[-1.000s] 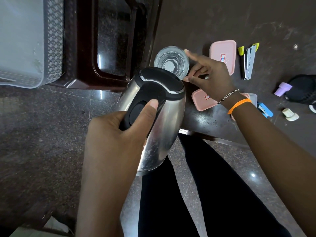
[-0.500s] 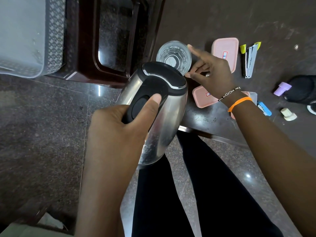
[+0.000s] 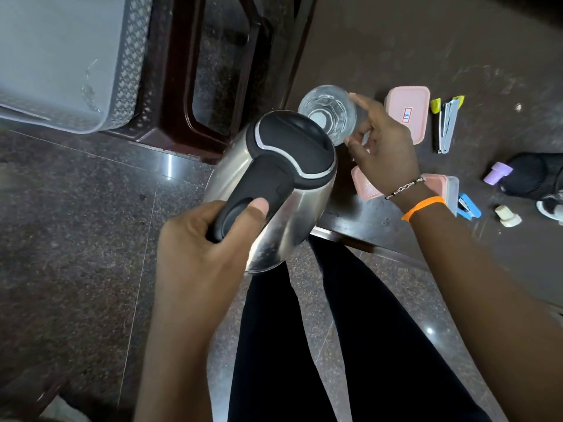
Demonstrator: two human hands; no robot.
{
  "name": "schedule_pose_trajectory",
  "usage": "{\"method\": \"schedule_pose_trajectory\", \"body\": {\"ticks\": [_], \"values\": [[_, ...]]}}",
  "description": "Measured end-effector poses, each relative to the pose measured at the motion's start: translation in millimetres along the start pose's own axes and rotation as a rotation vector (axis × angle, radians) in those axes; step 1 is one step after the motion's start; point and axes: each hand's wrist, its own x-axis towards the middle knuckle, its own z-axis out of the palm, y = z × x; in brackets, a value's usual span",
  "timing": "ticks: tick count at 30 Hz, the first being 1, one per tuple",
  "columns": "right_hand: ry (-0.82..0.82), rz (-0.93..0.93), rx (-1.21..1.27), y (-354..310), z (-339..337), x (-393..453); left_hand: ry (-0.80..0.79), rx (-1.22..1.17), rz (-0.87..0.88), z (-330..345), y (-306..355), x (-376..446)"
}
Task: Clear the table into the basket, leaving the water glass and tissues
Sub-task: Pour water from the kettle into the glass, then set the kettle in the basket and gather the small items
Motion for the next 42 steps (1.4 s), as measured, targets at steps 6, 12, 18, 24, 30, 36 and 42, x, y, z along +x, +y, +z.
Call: {"method": "schedule_pose_trajectory", "body": {"ticks": [6,12,18,24,30,36,42], "values": [[0.034,-0.083,0.092,-59.8,0.6,-15.2,0.125,-0.192,0.076,-34.1,-10.6,-8.8],[-0.089,-0.224,0.235,-144.7,4.5,-24.8,0.295,-0.433,0.192,-86.8,-13.4,-20.2],[-0.051,-0.284,0.361,-214.5,0.8,-14.2,0.462,-0.631,0.275,-140.3,0.0,-14.4],[-0.077,-0.25,0.307,-260.1,27.5,15.7,0.561,-0.793,0.429,-191.2,23.8,16.4],[0.052,-0.144,0.074,-273.8,87.1,54.5,0.623,-0.828,0.502,-217.6,26.5,77.4],[0.073,0.038,0.054,-264.5,129.1,81.5,0.576,-0.805,0.535,-225.3,7.9,142.0],[0.093,0.103,0.18,-258.2,146.1,94.8,0.527,-0.84,0.533,-225.2,-16.0,183.6]]}}
